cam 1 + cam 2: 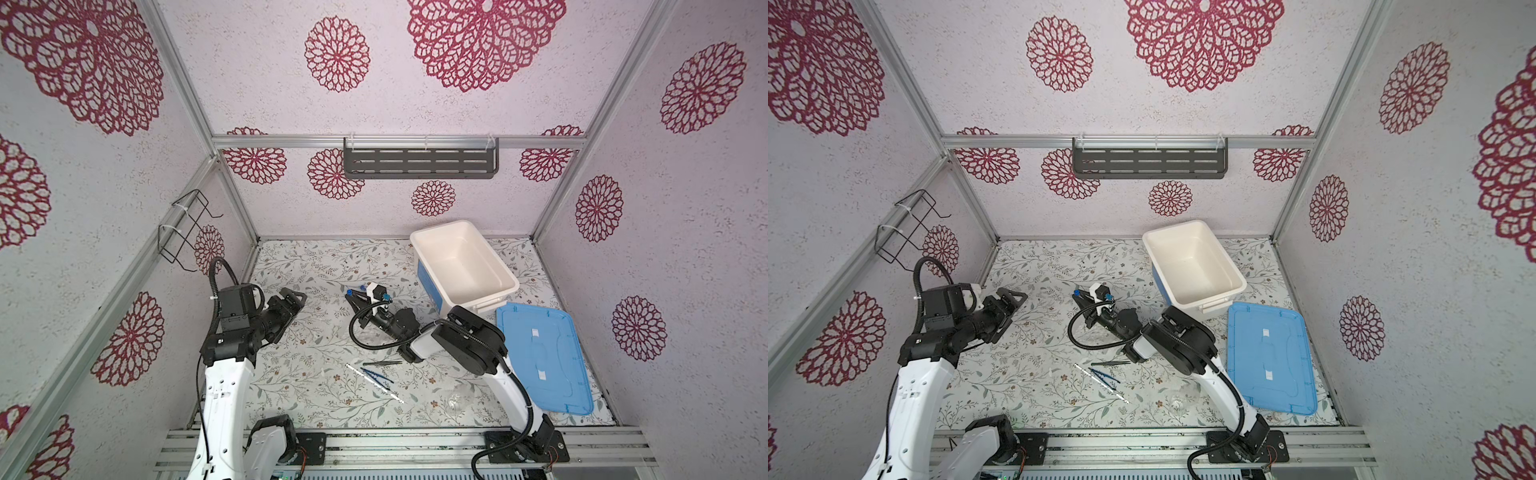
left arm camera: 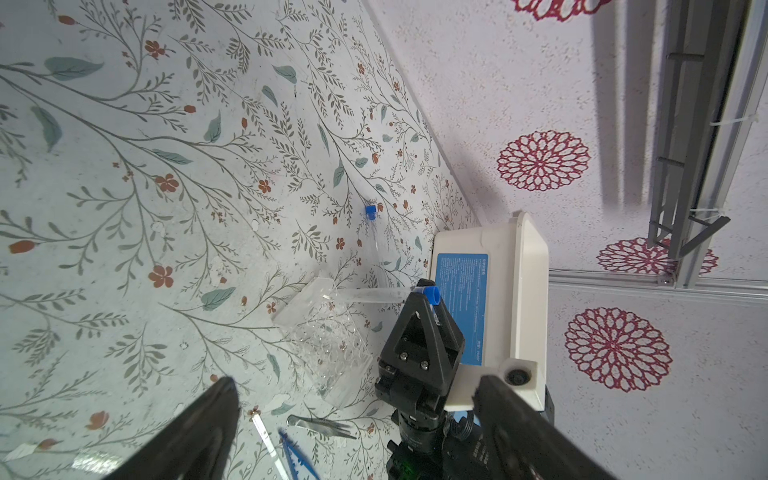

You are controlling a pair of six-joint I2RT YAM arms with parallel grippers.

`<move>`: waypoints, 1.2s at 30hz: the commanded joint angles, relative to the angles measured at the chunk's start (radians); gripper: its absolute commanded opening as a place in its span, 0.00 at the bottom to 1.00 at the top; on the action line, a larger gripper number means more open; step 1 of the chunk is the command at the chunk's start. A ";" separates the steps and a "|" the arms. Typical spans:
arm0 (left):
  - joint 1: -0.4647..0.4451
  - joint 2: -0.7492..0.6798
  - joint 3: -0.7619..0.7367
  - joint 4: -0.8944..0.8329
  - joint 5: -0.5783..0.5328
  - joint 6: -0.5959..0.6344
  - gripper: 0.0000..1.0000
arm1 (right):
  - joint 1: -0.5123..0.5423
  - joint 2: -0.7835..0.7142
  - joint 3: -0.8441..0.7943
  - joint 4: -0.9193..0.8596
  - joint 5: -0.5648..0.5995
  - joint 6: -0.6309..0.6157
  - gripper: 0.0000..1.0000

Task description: Organize the chemistry lab equipment

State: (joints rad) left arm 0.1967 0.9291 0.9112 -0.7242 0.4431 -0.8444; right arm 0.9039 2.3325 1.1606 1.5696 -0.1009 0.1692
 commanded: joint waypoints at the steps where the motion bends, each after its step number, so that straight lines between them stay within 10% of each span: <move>1: 0.008 -0.016 -0.010 0.004 -0.006 0.011 0.93 | 0.000 -0.034 -0.007 0.043 0.006 -0.003 0.25; 36: 0.008 -0.037 -0.009 -0.017 -0.015 0.020 0.94 | 0.020 -0.114 -0.086 0.013 -0.025 -0.049 0.20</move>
State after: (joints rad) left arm 0.1967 0.9066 0.9058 -0.7307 0.4374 -0.8379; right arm 0.9154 2.2829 1.0855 1.5429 -0.1112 0.1497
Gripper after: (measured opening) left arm 0.943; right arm 0.203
